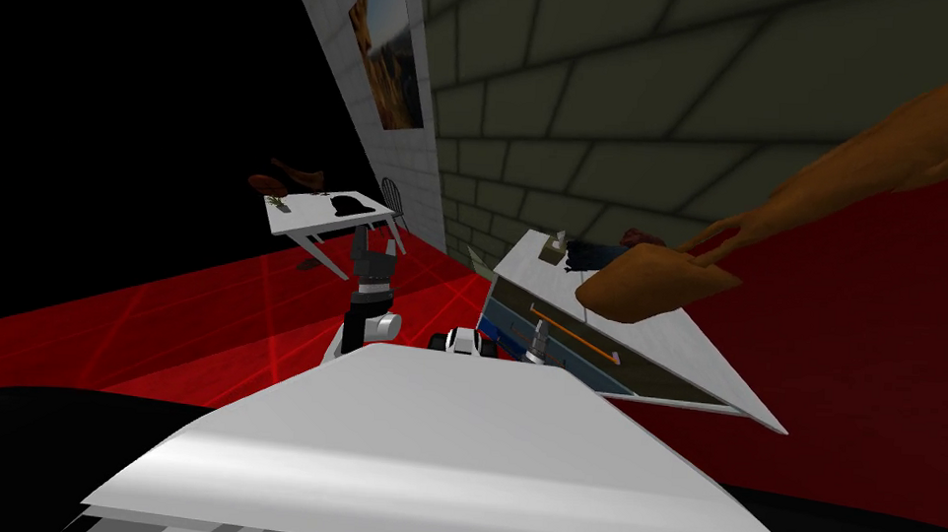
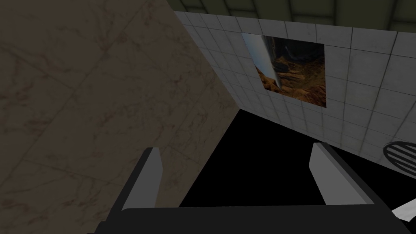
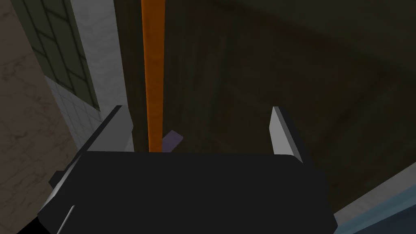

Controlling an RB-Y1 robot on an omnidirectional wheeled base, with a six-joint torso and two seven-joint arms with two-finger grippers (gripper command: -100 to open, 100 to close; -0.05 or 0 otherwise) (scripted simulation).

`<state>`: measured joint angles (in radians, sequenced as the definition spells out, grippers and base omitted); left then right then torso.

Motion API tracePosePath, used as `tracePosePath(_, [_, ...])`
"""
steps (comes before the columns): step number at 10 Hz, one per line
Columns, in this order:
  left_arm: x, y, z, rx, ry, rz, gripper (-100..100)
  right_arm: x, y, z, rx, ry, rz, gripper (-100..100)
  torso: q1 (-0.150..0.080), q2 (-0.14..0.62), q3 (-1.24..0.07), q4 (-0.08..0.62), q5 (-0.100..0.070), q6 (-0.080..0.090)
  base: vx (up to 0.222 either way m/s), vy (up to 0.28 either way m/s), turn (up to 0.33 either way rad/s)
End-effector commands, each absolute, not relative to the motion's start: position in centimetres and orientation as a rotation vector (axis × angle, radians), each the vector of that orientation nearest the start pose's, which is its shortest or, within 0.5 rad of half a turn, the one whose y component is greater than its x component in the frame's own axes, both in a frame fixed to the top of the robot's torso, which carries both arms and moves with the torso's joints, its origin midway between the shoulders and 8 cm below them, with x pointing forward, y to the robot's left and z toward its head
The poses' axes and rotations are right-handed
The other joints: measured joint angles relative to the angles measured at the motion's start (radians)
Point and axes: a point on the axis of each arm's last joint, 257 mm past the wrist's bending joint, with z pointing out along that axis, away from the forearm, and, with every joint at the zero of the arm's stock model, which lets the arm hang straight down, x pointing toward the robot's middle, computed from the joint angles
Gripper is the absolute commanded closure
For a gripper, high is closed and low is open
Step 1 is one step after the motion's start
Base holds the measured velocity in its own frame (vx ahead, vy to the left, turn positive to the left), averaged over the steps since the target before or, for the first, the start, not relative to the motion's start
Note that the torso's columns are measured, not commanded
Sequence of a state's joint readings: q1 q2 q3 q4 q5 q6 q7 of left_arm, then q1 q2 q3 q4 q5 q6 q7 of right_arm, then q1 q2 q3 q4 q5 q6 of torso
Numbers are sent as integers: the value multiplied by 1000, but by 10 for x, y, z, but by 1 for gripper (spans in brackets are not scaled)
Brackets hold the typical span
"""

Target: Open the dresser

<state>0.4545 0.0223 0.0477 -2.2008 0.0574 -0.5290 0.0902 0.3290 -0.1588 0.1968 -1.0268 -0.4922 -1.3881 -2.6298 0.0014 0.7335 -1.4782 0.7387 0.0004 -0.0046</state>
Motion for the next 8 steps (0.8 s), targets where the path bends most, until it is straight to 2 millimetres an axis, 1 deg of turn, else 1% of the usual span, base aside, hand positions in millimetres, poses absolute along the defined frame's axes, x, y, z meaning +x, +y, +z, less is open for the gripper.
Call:
tracePosePath(1, [354,299,11,-714,568,-1387,0,298,-331,-274,-788,1010,-1913,-100,0,2,1,0,0,2,1,31,109])
tracePosePath(4, [354,299,11,-714,568,-1387,0,296,-319,-264,-645,1067,-1838,-100,-2,5,3,0,0,5,-6,28,54])
tracePosePath(8, [354,299,11,-714,568,-1387,0,295,-303,-260,-469,1137,-1709,-100,-2,4,2,-1,0,5,-5,6,23])
